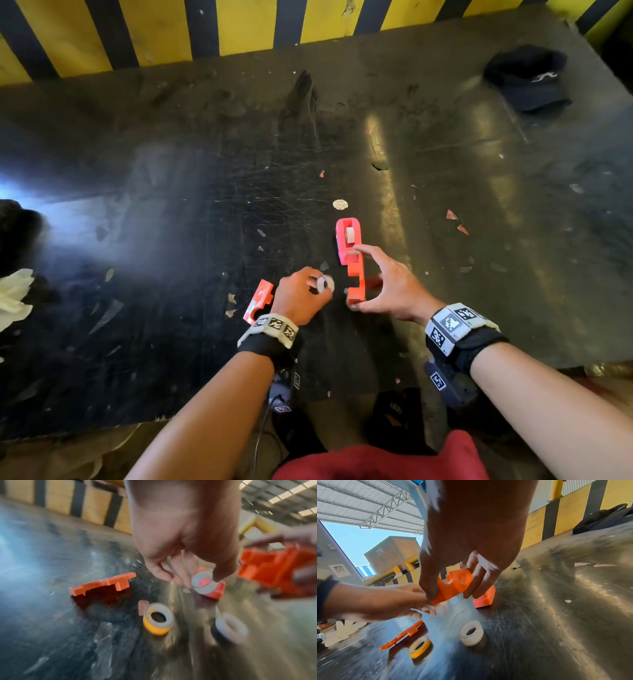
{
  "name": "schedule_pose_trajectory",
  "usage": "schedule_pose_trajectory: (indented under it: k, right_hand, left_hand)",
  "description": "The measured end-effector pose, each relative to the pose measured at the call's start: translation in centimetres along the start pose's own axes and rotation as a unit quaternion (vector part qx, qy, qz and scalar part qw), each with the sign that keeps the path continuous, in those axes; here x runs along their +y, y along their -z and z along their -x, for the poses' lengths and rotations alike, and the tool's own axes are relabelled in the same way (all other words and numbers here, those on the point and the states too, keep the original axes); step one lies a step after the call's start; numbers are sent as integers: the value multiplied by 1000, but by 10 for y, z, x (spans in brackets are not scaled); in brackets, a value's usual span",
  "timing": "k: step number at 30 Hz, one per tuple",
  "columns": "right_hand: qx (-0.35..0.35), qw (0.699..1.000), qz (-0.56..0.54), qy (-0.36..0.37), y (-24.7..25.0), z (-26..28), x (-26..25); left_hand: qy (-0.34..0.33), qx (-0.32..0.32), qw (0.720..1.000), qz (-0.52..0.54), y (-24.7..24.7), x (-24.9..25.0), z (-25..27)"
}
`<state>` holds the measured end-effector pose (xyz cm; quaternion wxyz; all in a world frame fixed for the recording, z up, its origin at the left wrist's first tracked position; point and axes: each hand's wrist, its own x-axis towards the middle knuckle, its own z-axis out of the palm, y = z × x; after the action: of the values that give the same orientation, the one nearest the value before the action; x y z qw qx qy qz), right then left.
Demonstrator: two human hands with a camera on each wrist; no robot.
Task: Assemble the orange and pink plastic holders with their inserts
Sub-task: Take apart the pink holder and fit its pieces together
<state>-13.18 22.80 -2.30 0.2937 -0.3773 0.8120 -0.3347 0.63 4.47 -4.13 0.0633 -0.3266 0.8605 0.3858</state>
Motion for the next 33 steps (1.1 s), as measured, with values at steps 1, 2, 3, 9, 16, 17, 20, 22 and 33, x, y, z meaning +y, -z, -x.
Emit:
schedule_pose_trajectory:
  k: [1, 2, 3, 9, 16, 17, 20, 22, 33]
  right_hand:
    - [-7, 1000, 0, -3, 1, 0, 0]
    - [-12, 1000, 0, -2, 3, -2, -3]
    - [-16, 1000, -3, -2, 3, -2, -4]
    - [3, 998, -40, 37, 12, -16, -30]
    - [-7, 997, -36, 66, 17, -21, -42]
    - [-6, 997, -32, 68, 17, -21, -41]
    - [-7, 997, -17, 74, 17, -23, -40]
    - [-9, 997, -3, 77, 18, -23, -40]
    - [-10, 996, 12, 88, 9, -25, -46]
  left_hand:
    - [-22, -3, 998, 66, 7, 0, 0]
    - [-49, -8, 993, 110, 16, 3, -1]
    - [-72, -22, 988, 135, 21, 5, -2]
    - [-127, -50, 973, 187, 52, 23, -7]
    - [-115, -60, 969, 210, 64, 23, -7]
    - [-114, -62, 968, 214, 66, 24, -6]
    - [-105, -75, 965, 230, 70, 24, -4]
    - [-97, -82, 964, 234, 72, 24, -3]
    - [-77, -87, 962, 246, 69, 28, -6]
